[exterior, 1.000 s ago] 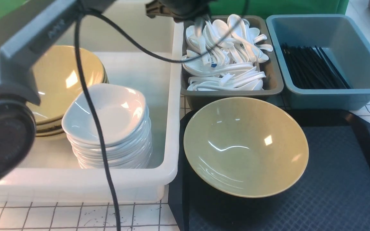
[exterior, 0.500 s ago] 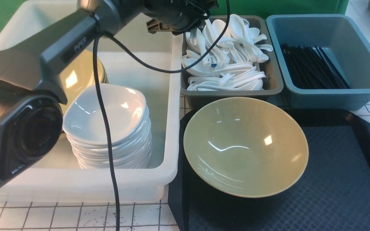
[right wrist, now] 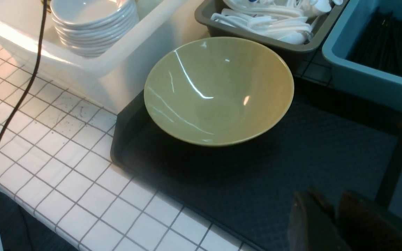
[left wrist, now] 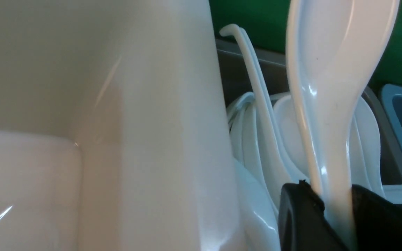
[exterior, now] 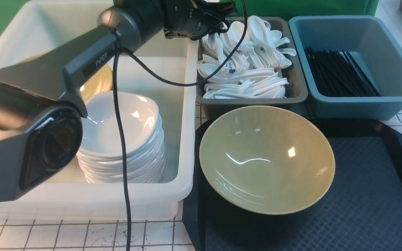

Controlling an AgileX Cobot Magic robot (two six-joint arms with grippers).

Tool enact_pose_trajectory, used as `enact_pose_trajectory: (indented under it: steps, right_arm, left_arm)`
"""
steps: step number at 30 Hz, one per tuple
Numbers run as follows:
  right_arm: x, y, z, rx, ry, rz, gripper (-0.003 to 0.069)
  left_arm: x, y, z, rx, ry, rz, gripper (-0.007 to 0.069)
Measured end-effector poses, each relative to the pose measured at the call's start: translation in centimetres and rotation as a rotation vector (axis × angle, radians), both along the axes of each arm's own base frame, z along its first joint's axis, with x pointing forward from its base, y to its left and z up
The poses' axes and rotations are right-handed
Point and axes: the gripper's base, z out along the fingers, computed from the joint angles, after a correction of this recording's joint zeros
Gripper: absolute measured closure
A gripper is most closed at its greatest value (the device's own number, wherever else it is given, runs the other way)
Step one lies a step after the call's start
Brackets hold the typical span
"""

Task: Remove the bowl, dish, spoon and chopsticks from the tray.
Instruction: Use the left arm to put the soup spoon into the small storage box in the middle, then use the left arm to grab the yellow noodle bowl on the left

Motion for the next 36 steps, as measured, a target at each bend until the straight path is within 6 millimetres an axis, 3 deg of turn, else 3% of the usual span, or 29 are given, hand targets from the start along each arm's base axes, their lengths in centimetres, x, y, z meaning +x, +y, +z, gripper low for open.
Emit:
enact_pose_trajectory:
  steps: [2,10,13,18,24,28,29,32,36]
  right_arm:
    - [0.0,0.0,0.0,0.002,0.002,0.003,0.0534]
    - [-0.1,0.1,0.0,0.01,0.011,0.012,0.0531]
    - [-0.1,0.1,0.0,0.01,0.01,0.012,0.053]
    - [-0.1,0.1,0.0,0.004,0.006,0.016,0.0529]
    - [-0.1,0.1,0.0,-0.003,0.002,0.021,0.0528]
    - [-0.1,0.1,0.0,-0.004,0.002,0.021,0.0523]
    - [-0.1,0.1,0.0,-0.005,0.001,0.022,0.052]
    - [-0.1,0.1,0.0,-0.007,-0.001,0.023,0.0518]
    - [-0.1,0.1,0.0,-0.016,-0.006,0.028,0.0518]
  left_arm:
    - [0.1,0.0,-0.1,0.002,-0.013,0.001,0.0526]
    - [0.6,0.7,0.5,-0.013,-0.051,0.018,0.0257]
    - [0.6,0.8,0.9,-0.021,-0.056,0.02,0.0188]
    - [0.2,0.9,1.5,-0.015,-0.043,0.018,0.0158]
    - [-1.8,2.0,4.2,0.045,0.063,-0.002,0.0156]
    - [-4.4,2.7,7.8,0.054,0.134,-0.031,0.0211]
    - [-6.2,2.6,9.8,0.065,0.15,-0.07,0.0277]
    - [-10.2,1.8,12.7,0.125,0.211,-0.169,0.0478]
    - [-14.6,-0.4,14.4,0.172,0.24,-0.292,0.0611]
